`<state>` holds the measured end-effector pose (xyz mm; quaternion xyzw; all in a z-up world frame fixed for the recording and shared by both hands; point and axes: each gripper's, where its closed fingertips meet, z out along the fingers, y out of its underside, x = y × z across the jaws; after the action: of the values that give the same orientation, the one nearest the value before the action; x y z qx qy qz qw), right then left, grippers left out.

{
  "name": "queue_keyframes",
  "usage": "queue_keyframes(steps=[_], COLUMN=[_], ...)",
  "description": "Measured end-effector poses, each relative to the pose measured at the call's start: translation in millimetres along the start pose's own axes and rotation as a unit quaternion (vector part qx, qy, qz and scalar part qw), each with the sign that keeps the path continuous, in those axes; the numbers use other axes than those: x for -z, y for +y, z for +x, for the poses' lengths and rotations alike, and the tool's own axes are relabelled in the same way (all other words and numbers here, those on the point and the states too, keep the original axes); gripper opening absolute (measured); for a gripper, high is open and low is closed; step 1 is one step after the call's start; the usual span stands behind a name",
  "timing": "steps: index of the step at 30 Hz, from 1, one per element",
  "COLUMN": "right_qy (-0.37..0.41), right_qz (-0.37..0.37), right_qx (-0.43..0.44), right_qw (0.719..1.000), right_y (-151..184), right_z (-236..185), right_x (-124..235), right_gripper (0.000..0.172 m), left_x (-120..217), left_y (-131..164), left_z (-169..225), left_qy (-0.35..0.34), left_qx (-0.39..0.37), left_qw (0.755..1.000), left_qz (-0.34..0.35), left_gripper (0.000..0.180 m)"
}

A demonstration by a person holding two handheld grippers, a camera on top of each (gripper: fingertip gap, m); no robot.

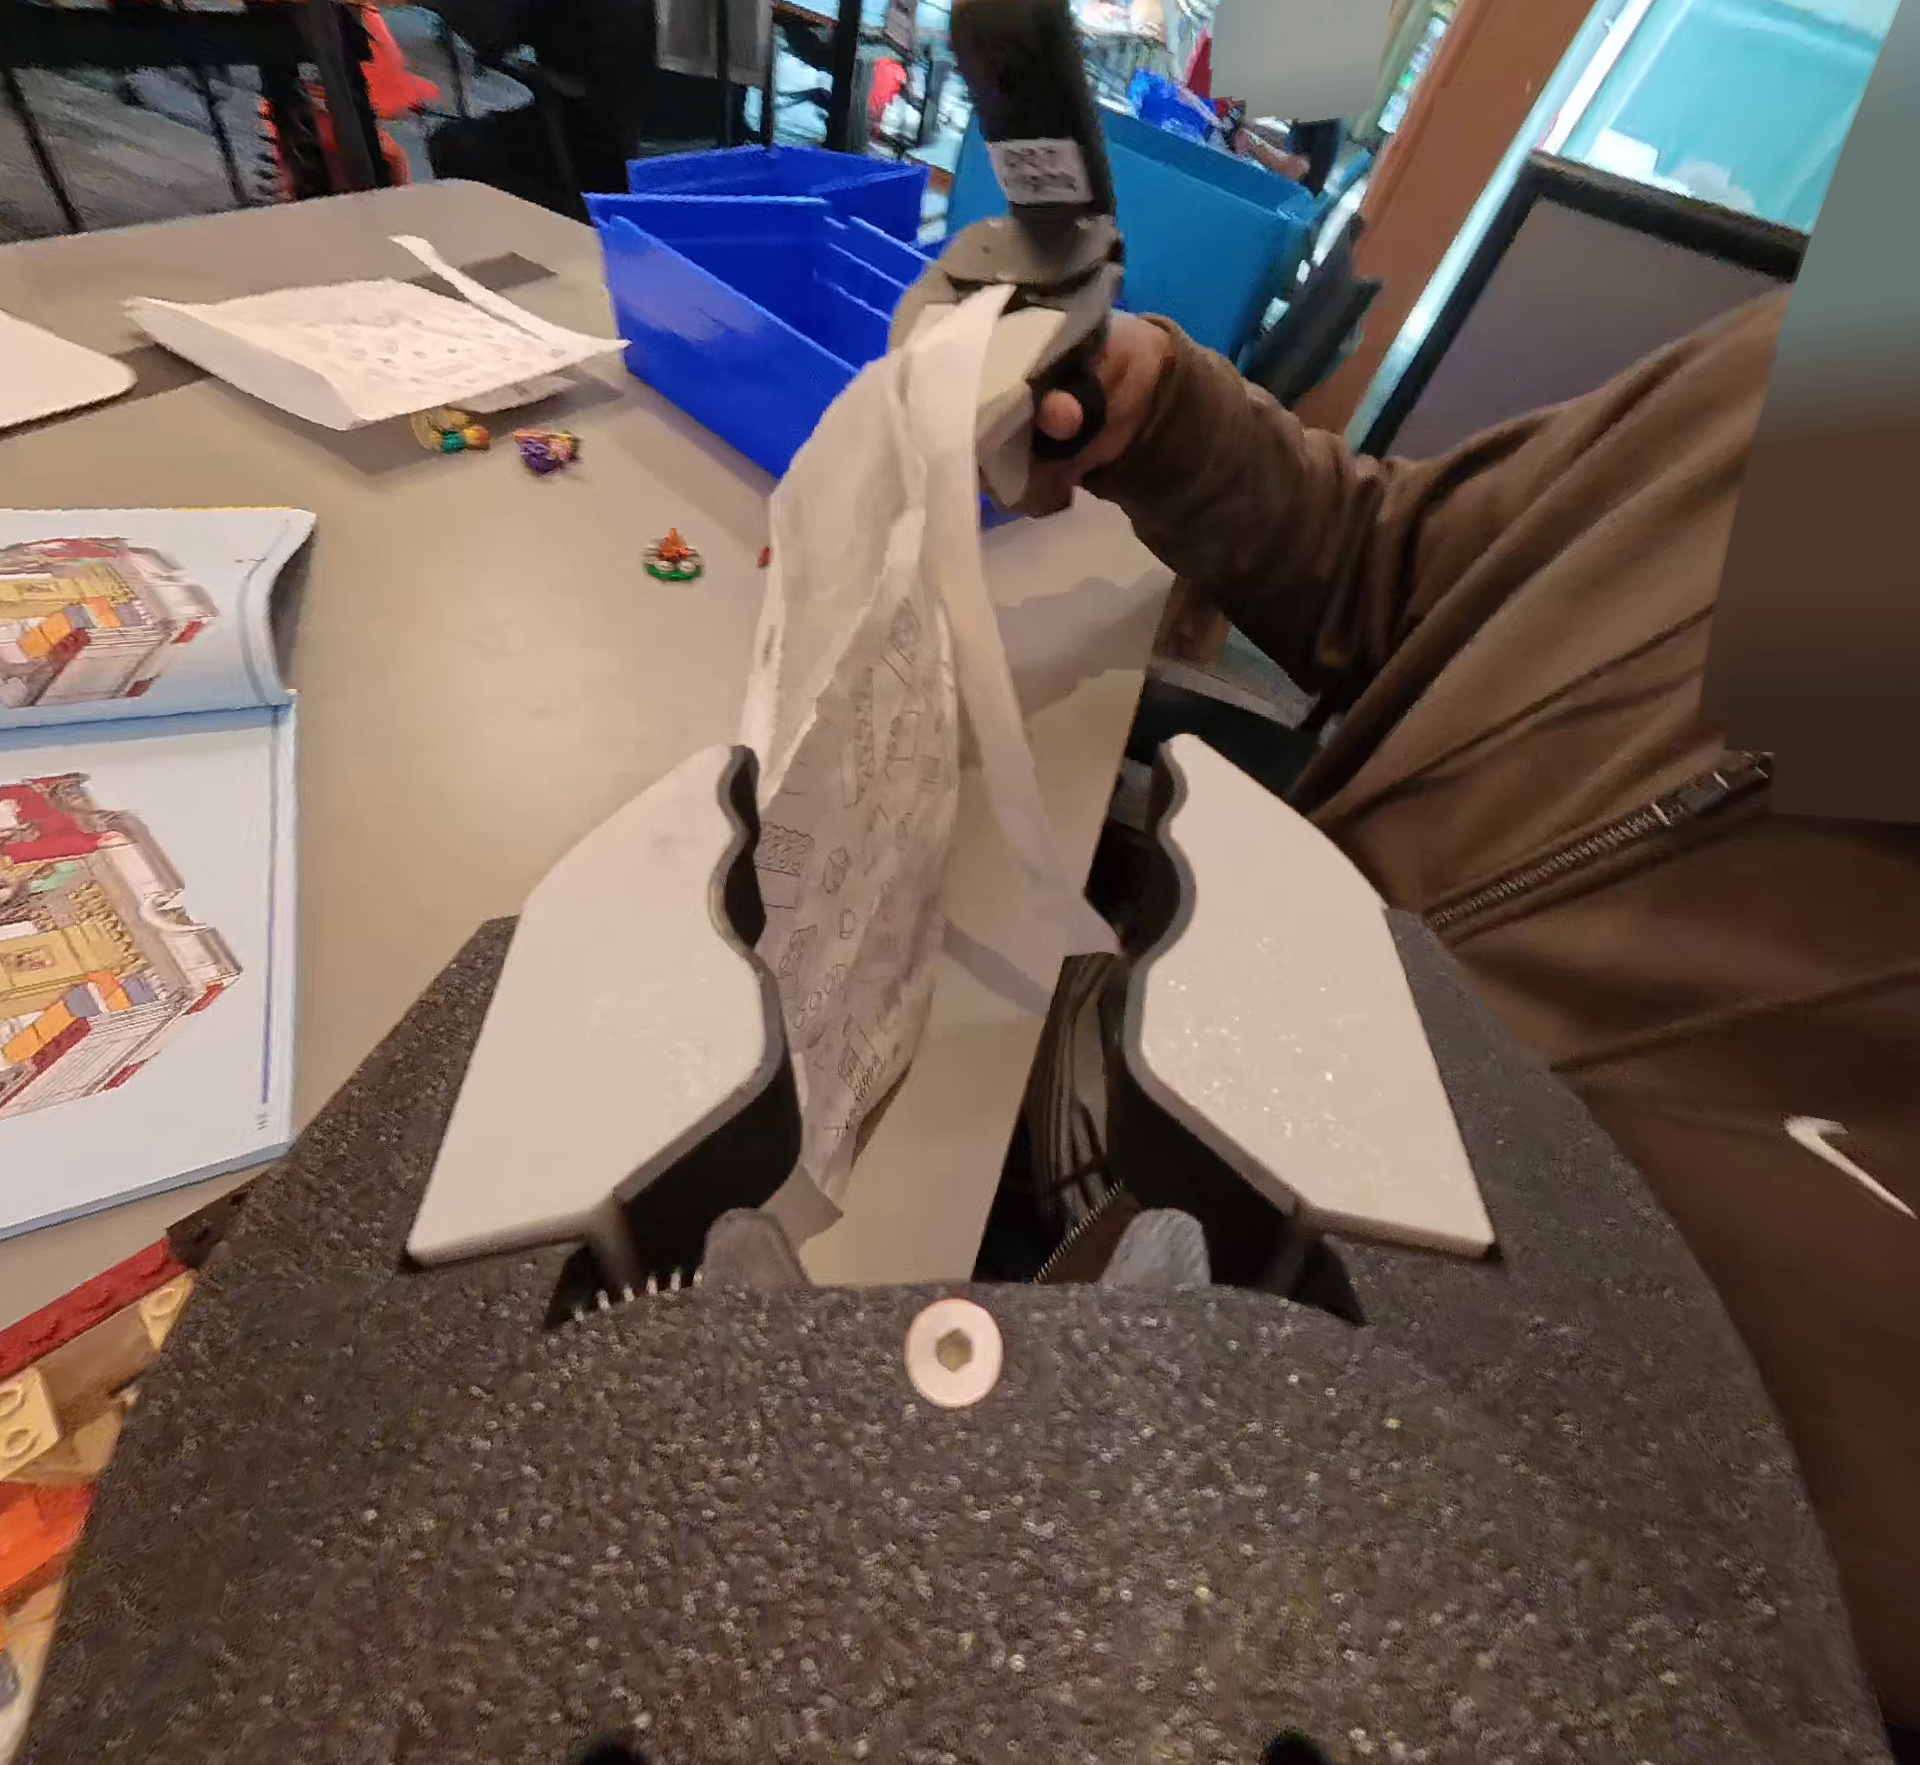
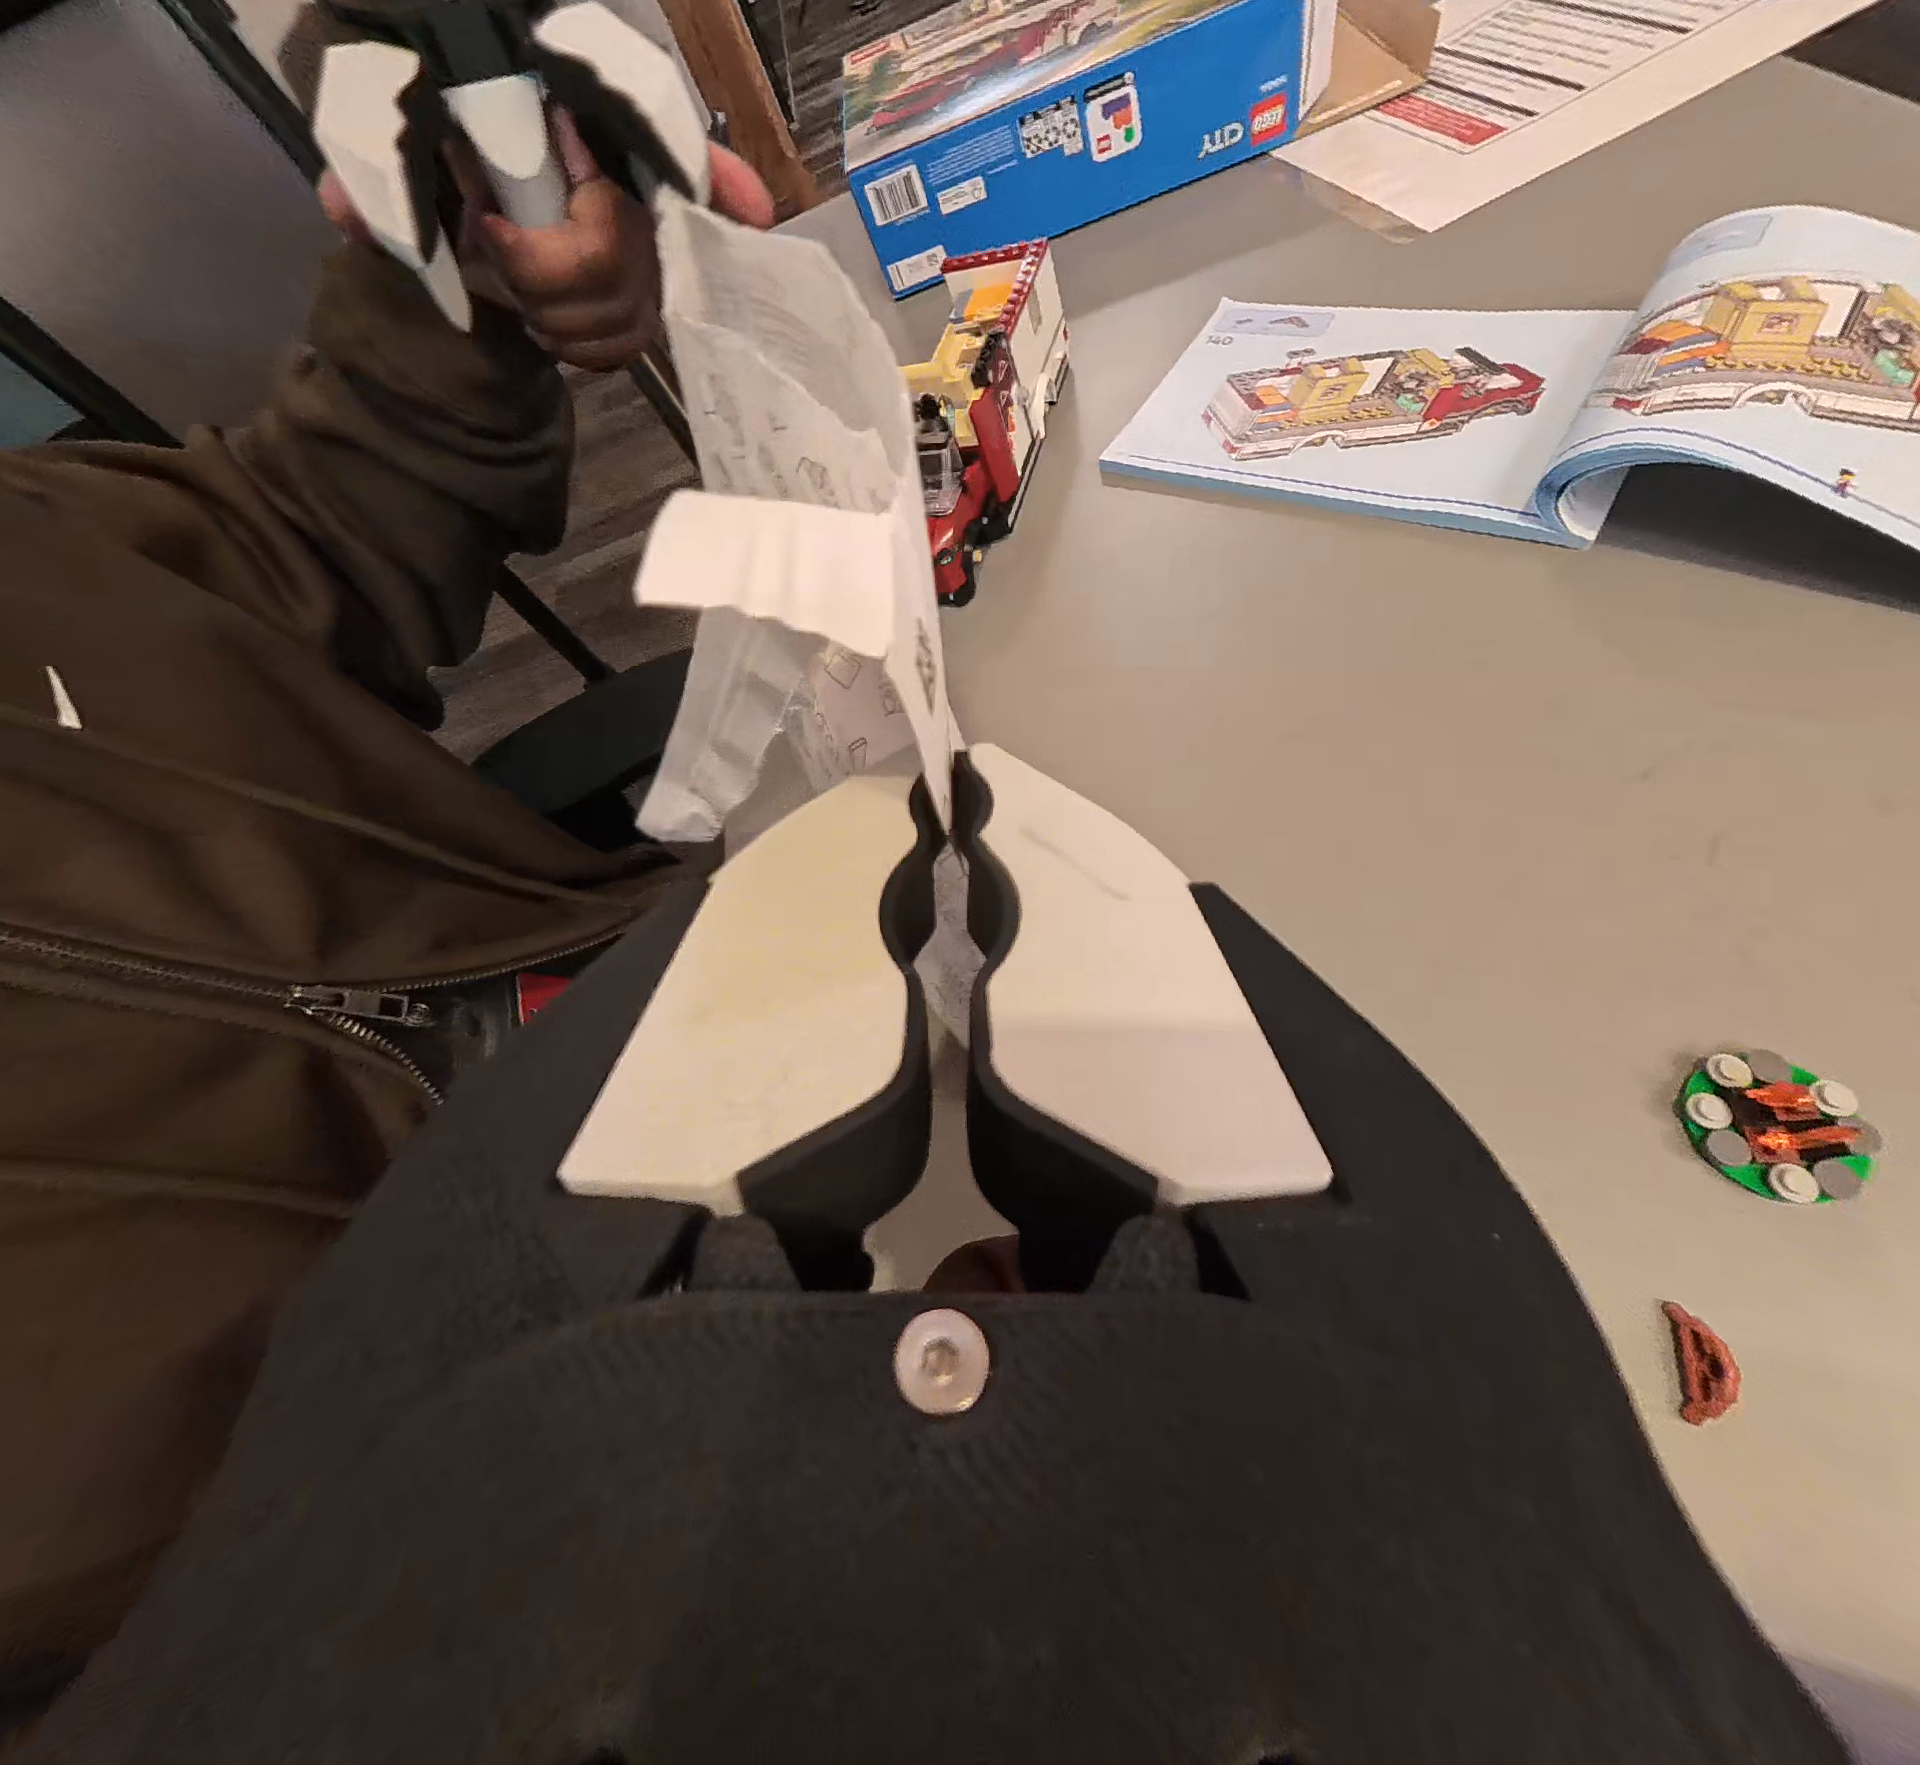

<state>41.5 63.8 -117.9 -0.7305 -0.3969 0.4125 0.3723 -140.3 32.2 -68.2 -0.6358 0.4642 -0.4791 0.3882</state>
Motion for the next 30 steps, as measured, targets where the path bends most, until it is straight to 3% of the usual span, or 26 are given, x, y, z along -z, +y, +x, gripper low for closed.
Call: queue_keyframes(steps=[7, 12, 15, 16, 18, 19, 25, 30], right_qy=[0.012, 0.02, 0.017, 0.014, 0.004, -0.006, -0.098, -0.158], right_qz=[0.004, 0.013, 0.015, 0.015, 0.015, 0.015, -0.007, -0.043], right_qx=[0.054, 0.083, 0.081, 0.08, 0.078, 0.077, 0.031, -0.107], right_qw=[0.998, 0.996, 0.996, 0.997, 0.997, 0.997, 0.995, 0.981], right_y=[0.0, 0.6, 2.3, 3.3, 5.2, 6.7, 27.2, 40.5], right_z=[-7.1, -7.0, -7.4, -7.8, -9.9, -12.1, -32.6, -38.6], right_x=[3.8, 7.6, 8.6, 8.9, 10.0, 11.1, 22.1, 27.7], right_gripper=[0.0, 0.0, 0.0, 0.0, 0.0, 0.0, 0.0, 0.0], left_x=[-5.1, -20.3, -28.8, -31.6, -36.6, -38.2, -38.3, -44.6], left_y=[9.2, 28.4, 35.9, 37.2, 40.6, 42.2, 48.1, 53.9], left_z=[-53.0, -46.7, -32.6, -30.4, -24.4, -21.1, 4.1, 18.9], left_qy=[-0.121, -0.07, -0.042, -0.04, -0.026, -0.016, 0.057, 0.085], left_qx=[-0.003, 0.01, -0.01, -0.014, -0.009, -0.002, 0.069, 0.156], left_qw=[0.992, 0.994, 0.994, 0.994, 0.994, 0.995, 0.994, 0.983], left_qz=[-0.036, -0.083, -0.104, -0.106, -0.104, -0.102, -0.061, -0.037], left_gripper=[0.087, 0.084, 0.072, 0.059, 0.014, 0.002, 0.0, 0.0])
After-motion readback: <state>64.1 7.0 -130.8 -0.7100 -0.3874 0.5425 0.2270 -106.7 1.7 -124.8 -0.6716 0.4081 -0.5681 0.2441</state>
